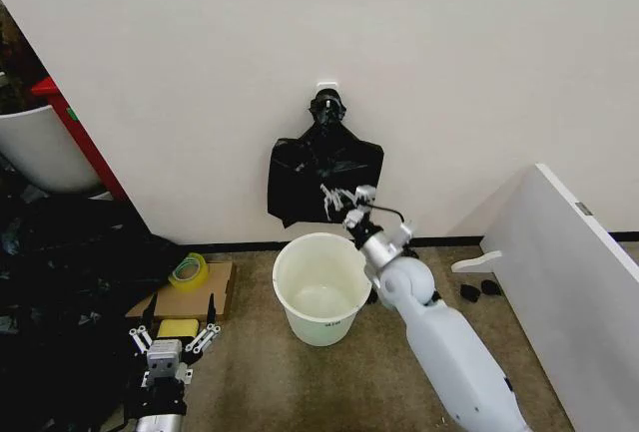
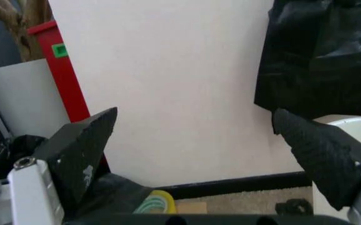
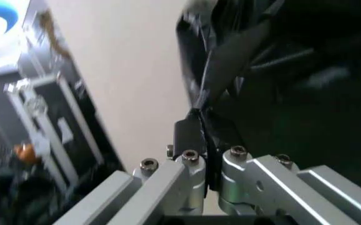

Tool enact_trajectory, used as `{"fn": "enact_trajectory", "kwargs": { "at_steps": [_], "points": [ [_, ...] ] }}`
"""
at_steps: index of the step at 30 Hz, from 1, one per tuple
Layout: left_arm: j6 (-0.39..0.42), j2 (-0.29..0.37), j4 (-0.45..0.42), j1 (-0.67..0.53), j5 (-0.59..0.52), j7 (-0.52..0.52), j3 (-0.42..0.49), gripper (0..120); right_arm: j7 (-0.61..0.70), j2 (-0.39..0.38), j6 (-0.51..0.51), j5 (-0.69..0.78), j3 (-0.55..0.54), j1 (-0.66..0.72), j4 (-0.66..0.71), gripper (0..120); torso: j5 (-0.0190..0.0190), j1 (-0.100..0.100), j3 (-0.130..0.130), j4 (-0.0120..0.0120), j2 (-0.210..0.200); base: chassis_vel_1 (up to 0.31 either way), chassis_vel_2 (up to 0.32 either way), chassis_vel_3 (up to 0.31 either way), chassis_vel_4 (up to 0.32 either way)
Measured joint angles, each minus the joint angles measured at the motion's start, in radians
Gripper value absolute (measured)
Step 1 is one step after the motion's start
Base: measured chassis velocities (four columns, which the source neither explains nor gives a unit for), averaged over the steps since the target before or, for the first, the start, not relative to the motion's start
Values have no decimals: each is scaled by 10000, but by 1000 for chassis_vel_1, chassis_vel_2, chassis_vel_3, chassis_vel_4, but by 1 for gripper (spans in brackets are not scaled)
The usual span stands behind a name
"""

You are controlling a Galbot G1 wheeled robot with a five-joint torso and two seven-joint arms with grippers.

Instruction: Place the garbage bag over the trash bin.

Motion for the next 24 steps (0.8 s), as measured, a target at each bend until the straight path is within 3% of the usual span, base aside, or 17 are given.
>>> {"fn": "enact_trajectory", "kwargs": {
  "at_steps": [16,21,24],
  "points": [
    [-1,31,126,-162,41,-1,182,99,-921,-1366,1349,-2921,85,-3585,1703,0,-1,0,-1,-4,0,0,0,0,0],
    [-48,57,136,-134,35,-12,183,99,91,-1194,636,-1711,334,-3694,2368,0,-1,0,0,-3,0,0,0,0,0],
    [-67,68,136,-112,35,-15,185,99,868,-1064,131,-779,380,-3467,2784,6,-2,0,1,-3,0,0,0,0,0]
  ]
}}
